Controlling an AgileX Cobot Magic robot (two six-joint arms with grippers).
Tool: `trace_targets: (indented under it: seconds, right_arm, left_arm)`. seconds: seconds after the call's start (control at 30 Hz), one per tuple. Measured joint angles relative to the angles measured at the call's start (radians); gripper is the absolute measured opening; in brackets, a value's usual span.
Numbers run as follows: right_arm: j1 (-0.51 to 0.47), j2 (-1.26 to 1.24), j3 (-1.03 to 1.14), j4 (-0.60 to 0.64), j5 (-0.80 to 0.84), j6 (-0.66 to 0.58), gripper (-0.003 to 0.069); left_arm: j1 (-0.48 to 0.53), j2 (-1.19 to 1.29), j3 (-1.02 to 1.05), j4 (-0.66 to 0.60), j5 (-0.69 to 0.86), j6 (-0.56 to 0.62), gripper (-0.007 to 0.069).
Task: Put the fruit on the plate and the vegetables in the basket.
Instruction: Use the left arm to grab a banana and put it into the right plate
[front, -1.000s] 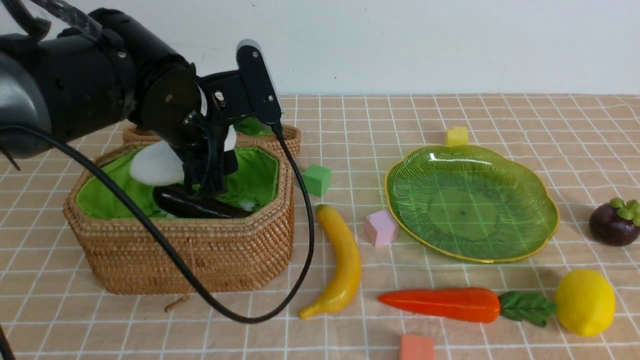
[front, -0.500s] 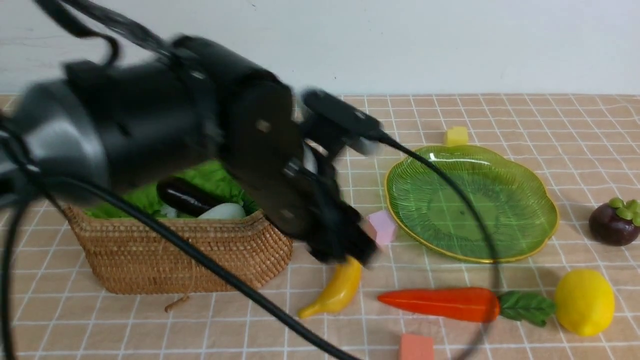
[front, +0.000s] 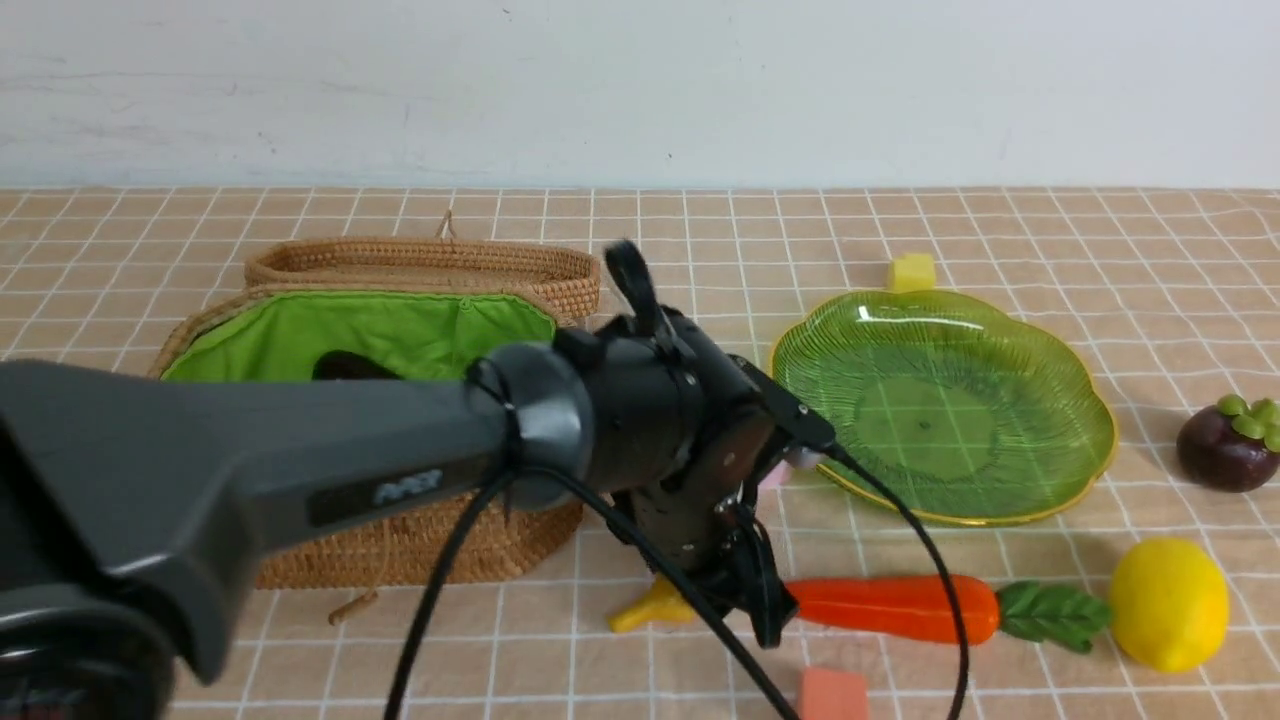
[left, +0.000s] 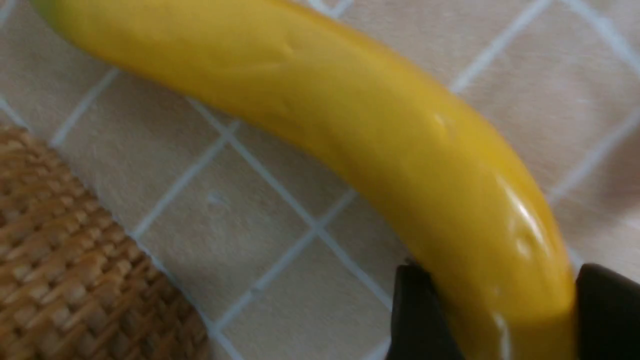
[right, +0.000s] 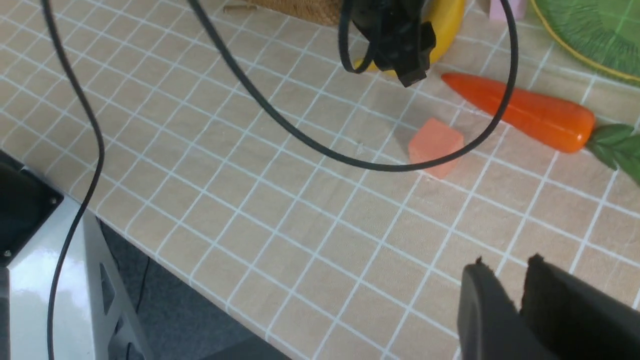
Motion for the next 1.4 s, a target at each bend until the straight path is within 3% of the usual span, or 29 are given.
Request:
trace_targets:
  seconds: [0.13, 0.43, 0.53, 0.73, 0.9, 1.0, 1.1, 1.13, 1.2, 1.3, 1.4]
  right_arm:
    - [0.0, -0.017, -0.001, 0.0, 0.002, 0.0, 0.0148]
    - [0.0, -0.041, -0.009, -0.095, -0.035, 0.043, 0.0155]
    - [0.0, -0.04, -0.009, -0.175, -0.118, 0.113, 0.0159]
    - [0.0, -0.04, -0.009, -0.175, -0.149, 0.131, 0.0159]
    - [0.0, -0.04, -0.009, -0.148, -0.141, 0.134, 0.016]
    - [0.0, -0.04, -0.009, -0.146, -0.133, 0.135, 0.0161]
    - [0.0, -0.04, -0.009, -0.156, -0.133, 0.139, 0.0162]
    - [0.0, -0.04, -0.009, -0.156, -0.133, 0.139, 0.0162]
    - [0.0, -0.04, -0.009, -0.158, -0.142, 0.148, 0.0165]
    - [0.0, -0.027, -0.009, -0.155, -0.15, 0.171, 0.0167]
    - [0.0, 0.032, -0.009, -0.161, -0.149, 0.179, 0.0169]
  left_arm:
    - [0.0, 0.013, -0.005, 0.042, -0.006, -0.071, 0.0304]
    - [-0.021, -0.024, -0.136, 0.052, 0.075, -0.09, 0.0305]
    - [-0.05, -0.058, -0.306, -0.038, 0.013, 0.049, 0.0305]
    - [-0.035, 0.123, -0.566, -0.304, -0.051, 0.318, 0.0305]
    - [-0.018, 0.343, -0.724, -0.34, -0.062, 0.395, 0.0305]
    - [-0.01, 0.383, -0.748, -0.343, -0.063, 0.391, 0.0374]
    - [-0.009, 0.362, -0.753, -0.343, -0.029, 0.351, 0.0524]
    - [-0.009, 0.359, -0.753, -0.343, -0.023, 0.348, 0.0535]
    - [-0.009, 0.293, -0.753, -0.343, 0.094, 0.317, 0.0636]
    - [-0.008, 0.193, -0.756, -0.342, 0.266, 0.305, 0.0657]
    - [-0.008, 0.034, -0.749, -0.321, 0.434, 0.246, 0.0576]
